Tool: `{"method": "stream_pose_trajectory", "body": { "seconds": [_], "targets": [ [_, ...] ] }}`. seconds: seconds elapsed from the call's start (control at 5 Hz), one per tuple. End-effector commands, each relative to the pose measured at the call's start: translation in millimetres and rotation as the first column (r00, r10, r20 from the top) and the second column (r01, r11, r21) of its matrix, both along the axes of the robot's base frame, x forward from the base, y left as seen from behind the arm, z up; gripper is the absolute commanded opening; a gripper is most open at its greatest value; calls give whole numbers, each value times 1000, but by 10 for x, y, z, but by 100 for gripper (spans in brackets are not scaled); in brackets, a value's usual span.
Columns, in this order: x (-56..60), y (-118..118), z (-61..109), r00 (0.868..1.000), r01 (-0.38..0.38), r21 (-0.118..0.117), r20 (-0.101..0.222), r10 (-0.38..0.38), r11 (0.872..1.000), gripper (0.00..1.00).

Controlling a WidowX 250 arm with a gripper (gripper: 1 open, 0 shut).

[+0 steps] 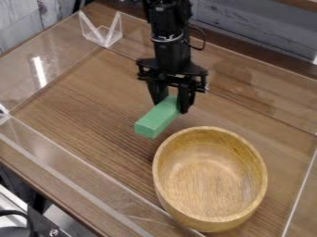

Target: Put the green block in the brown bowl

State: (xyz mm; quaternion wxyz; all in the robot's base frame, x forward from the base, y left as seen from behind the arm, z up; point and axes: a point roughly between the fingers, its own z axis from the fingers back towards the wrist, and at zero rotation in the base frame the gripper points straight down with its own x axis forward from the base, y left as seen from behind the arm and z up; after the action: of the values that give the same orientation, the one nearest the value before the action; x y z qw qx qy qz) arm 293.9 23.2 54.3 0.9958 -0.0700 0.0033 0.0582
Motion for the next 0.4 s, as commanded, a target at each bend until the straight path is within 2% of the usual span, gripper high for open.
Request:
{"method": "stream_pose_trajectory", "body": {
  "seconds": [0.0,0.2],
  "targets": [
    [136,53,315,994,3,9,109,-4,1000,0],
    [133,57,318,994,8,2,112,-9,1000,0]
  ]
}}
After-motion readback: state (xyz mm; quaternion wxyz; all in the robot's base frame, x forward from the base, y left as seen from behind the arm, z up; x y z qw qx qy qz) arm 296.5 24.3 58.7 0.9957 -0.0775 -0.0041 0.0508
